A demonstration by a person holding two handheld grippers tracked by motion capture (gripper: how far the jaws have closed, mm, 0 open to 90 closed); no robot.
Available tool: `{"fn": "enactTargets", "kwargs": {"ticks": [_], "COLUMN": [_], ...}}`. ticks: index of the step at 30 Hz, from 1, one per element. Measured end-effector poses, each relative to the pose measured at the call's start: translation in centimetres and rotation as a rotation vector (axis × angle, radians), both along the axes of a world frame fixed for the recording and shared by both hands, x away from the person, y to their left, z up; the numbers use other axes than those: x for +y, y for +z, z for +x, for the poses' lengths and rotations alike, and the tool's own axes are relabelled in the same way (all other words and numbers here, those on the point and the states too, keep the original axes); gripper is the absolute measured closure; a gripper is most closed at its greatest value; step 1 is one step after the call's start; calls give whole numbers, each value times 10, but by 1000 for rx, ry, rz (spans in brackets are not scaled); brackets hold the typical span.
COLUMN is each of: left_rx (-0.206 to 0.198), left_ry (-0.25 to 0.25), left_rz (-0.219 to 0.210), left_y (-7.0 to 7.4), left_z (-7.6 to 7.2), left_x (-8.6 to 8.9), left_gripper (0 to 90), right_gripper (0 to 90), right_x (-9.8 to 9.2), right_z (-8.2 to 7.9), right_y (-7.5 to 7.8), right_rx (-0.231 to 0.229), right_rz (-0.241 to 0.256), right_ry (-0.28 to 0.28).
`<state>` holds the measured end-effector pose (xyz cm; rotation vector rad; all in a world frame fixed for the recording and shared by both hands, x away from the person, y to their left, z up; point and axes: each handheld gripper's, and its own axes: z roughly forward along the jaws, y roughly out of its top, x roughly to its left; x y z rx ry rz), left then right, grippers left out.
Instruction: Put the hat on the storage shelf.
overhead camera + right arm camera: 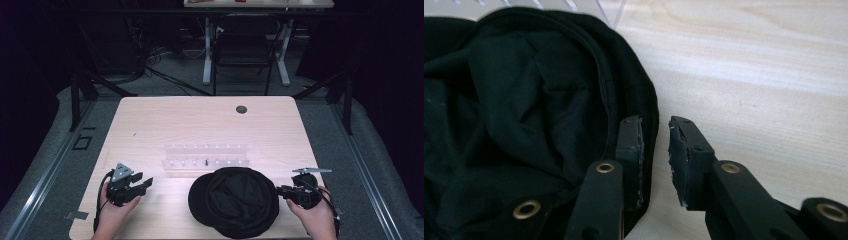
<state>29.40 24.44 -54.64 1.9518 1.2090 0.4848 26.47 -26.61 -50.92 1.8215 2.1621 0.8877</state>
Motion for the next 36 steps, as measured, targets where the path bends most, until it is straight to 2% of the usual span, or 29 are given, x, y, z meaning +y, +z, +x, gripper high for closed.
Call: {"fn": "enactTargets", "kwargs": {"ticks": [10, 14, 18, 22, 31, 36], "left_rx": [4, 3, 4, 6, 9, 13], "left_ry": [-10, -17, -15, -11, -8, -11], "left_rz": [11, 17, 16, 14, 13, 16], "left_y": [-2, -2, -2, -3, -3, -4], "left_z": [1, 1, 1, 1, 1, 2], "left_x": [-2, -3, -3, -2, -1, -3], "left_gripper": [518, 518, 518, 518, 519, 519], "right_gripper": [752, 777, 860, 877, 878, 876], "right_x": [1, 0, 0, -2, -22, -34], "right_z": [11, 19, 25, 28, 34, 41], "right_y": [-7, -9, -10, -7, 4, 8], "right_rx": [89, 135, 170, 175, 175, 208], "right_rz": [22, 54, 65, 73, 7, -23], "right_ry": [29, 34, 43, 43, -3, -17]}}
